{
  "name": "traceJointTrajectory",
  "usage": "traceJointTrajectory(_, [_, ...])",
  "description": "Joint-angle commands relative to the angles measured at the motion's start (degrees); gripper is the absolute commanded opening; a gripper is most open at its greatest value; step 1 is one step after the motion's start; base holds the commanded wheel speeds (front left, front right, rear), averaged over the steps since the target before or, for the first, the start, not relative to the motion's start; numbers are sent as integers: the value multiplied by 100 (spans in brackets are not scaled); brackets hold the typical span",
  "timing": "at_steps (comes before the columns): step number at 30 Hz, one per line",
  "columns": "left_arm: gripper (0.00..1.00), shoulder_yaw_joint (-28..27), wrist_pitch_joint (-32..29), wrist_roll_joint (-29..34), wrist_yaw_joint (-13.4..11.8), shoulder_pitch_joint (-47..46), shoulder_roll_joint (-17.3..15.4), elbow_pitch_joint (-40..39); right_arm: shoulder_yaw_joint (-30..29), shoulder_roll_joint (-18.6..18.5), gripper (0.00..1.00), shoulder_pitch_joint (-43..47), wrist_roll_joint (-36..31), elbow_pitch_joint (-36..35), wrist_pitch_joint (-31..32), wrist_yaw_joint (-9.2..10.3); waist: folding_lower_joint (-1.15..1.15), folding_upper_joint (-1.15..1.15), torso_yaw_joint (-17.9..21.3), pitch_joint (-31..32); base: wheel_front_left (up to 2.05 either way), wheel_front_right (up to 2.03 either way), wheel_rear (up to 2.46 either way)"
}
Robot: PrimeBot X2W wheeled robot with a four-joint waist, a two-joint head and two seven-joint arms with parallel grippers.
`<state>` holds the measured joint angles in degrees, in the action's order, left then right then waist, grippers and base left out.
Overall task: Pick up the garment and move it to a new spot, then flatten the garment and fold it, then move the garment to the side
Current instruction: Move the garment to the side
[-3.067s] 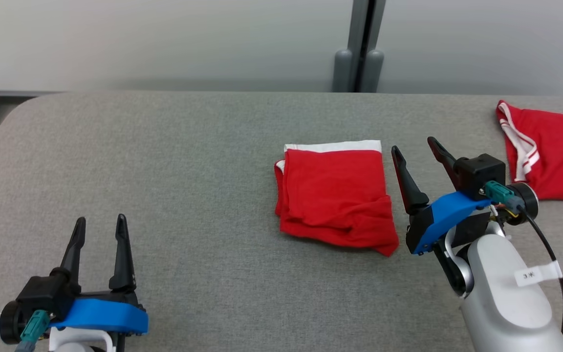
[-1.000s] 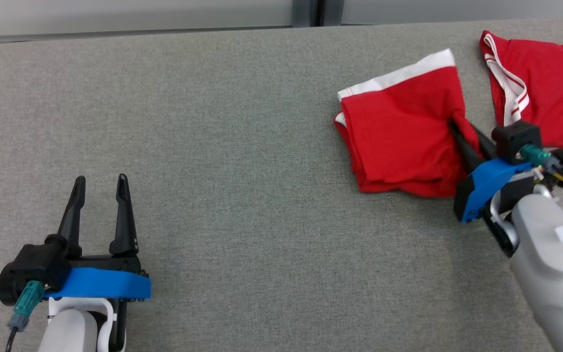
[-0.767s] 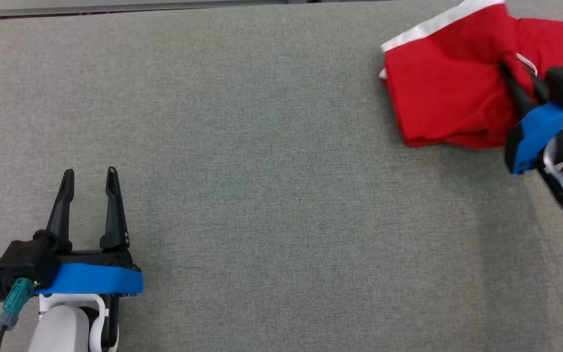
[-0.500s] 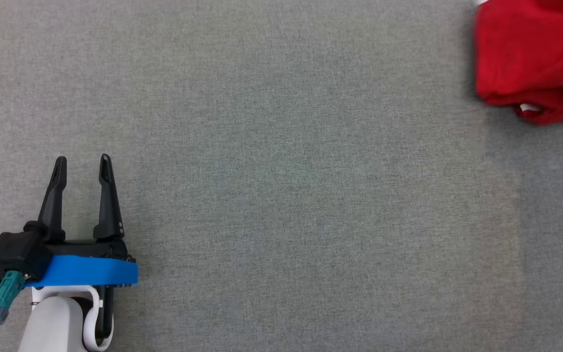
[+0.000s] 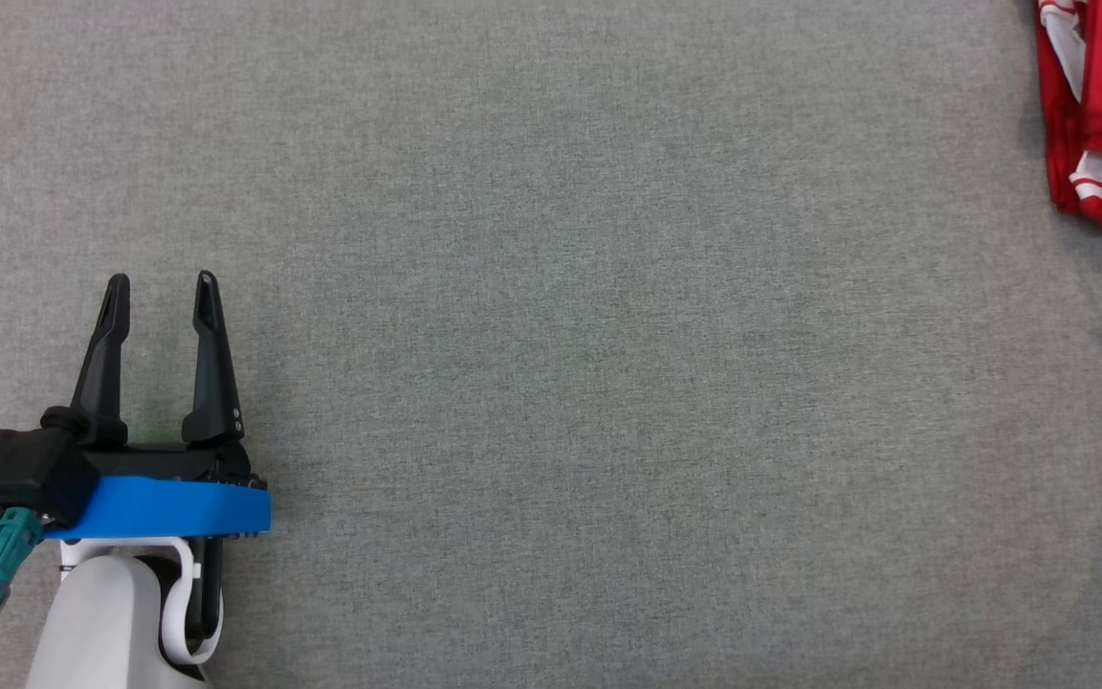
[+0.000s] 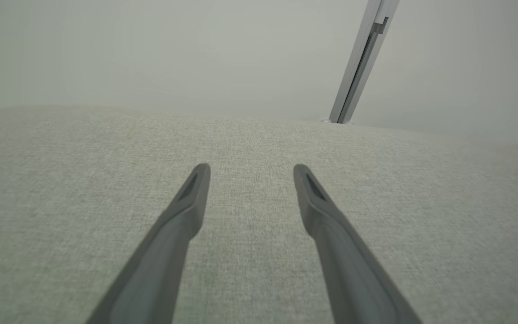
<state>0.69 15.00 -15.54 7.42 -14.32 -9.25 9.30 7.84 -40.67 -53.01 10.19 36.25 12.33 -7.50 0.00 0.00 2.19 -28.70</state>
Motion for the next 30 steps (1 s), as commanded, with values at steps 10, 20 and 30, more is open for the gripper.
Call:
traceJointTrajectory(10, [100,3,24,-48,12,-223,22,35,-508,26,100,-172,-448,84,344,1,0,0,-109,-143,0,0,0])
traceJointTrajectory(20, [100,-124,24,-29,12,-125,46,107,-857,381,100,-45,-845,45,-160,1,0,0,-124,117,0,0,0])
traceJointTrajectory(30, [100,-279,25,87,13,228,121,169,-763,1169,100,357,-855,-62,-1141,1,0,0,-190,829,0,0,0])
